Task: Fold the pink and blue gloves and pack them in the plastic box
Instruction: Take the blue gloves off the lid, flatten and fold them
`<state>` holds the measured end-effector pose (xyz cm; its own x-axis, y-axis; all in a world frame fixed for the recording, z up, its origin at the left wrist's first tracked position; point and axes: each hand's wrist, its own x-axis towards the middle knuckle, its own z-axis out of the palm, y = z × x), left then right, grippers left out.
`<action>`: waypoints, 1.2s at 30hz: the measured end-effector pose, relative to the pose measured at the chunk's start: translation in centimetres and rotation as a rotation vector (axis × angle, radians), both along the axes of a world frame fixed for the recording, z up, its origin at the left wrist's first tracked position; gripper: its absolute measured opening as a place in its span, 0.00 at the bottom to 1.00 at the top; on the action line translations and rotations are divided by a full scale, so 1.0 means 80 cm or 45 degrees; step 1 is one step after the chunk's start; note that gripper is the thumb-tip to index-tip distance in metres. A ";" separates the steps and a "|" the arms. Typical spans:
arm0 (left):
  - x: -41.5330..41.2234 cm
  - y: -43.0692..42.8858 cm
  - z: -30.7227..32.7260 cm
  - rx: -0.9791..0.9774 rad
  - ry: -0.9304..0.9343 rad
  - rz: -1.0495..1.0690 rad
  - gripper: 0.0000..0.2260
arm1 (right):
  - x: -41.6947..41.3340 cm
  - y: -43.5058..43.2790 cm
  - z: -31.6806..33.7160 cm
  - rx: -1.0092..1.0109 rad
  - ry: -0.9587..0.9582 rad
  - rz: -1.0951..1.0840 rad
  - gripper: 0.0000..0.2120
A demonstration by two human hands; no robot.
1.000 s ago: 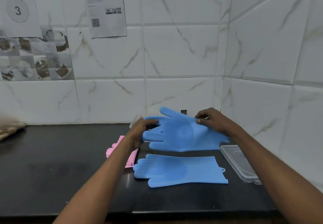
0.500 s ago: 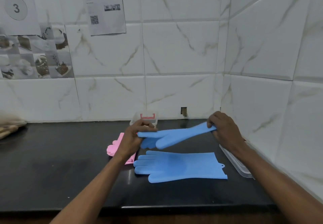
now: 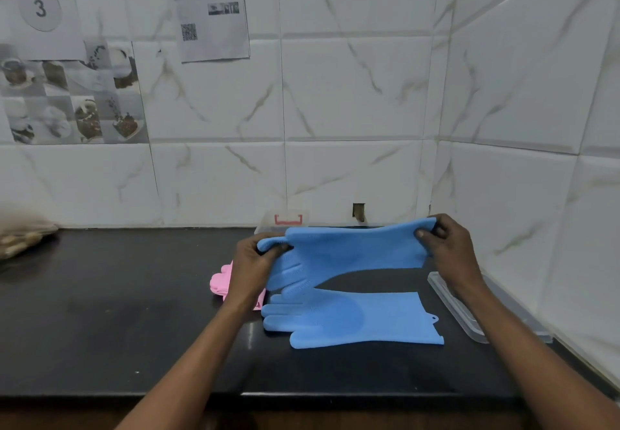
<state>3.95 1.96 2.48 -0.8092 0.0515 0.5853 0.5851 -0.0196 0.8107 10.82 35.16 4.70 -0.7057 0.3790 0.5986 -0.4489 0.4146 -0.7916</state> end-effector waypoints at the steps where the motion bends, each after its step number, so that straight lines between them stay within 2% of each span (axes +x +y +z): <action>1: -0.006 -0.001 0.001 -0.046 -0.056 0.021 0.08 | -0.002 0.000 0.001 0.015 -0.056 0.001 0.06; 4: -0.017 -0.005 0.005 -0.023 -0.119 0.034 0.13 | -0.003 0.000 0.003 0.057 -0.110 0.028 0.10; 6: -0.015 -0.009 0.003 0.074 -0.007 0.061 0.17 | 0.002 -0.001 0.002 0.027 -0.061 0.051 0.14; 8: -0.007 -0.017 -0.008 -0.004 0.140 0.026 0.20 | 0.009 0.003 -0.005 -0.005 -0.047 0.114 0.15; 9: -0.001 -0.023 -0.019 -0.125 0.184 -0.010 0.21 | 0.012 0.005 -0.011 0.021 -0.072 0.139 0.15; 13: 0.019 -0.042 -0.059 -0.873 0.268 -0.125 0.17 | 0.025 0.017 -0.044 0.339 -0.320 0.196 0.17; 15: 0.024 -0.043 -0.064 -0.997 0.234 -0.159 0.13 | 0.028 0.017 -0.057 0.452 -0.404 0.176 0.18; 18: 0.026 -0.040 -0.056 -0.838 0.100 -0.103 0.10 | 0.026 0.014 -0.062 0.468 -0.489 0.027 0.18; 20: 0.026 -0.038 -0.042 -0.698 -0.034 -0.069 0.12 | 0.022 0.008 -0.057 0.379 -0.566 -0.013 0.17; 22: 0.022 -0.035 -0.028 -0.718 -0.139 -0.008 0.12 | 0.017 -0.001 -0.050 0.214 -0.582 0.047 0.15; 24: 0.015 -0.032 -0.015 -0.841 -0.188 0.126 0.10 | 0.013 -0.013 -0.040 -0.028 -0.559 0.147 0.13; 26: 0.009 -0.030 -0.005 -0.816 -0.313 0.144 0.09 | 0.012 -0.026 -0.028 -0.156 -0.494 0.177 0.11; 27: 0.008 -0.029 -0.001 -0.747 -0.377 0.094 0.09 | 0.010 -0.029 -0.022 -0.080 -0.441 0.147 0.11; 29: 0.006 -0.032 0.007 -0.646 -0.392 0.073 0.10 | 0.008 -0.026 -0.005 0.267 -0.396 0.067 0.10; 31: 0.005 -0.039 0.017 -0.569 -0.371 0.055 0.10 | 0.006 -0.018 0.009 0.351 -0.387 0.096 0.09; 34: 0.002 -0.042 0.027 -0.352 -0.507 -0.048 0.11 | 0.003 -0.012 0.024 0.001 -0.331 0.105 0.09; 36: -0.002 -0.038 0.032 -0.235 -0.664 -0.058 0.10 | 0.001 -0.011 0.027 -0.199 -0.407 0.126 0.08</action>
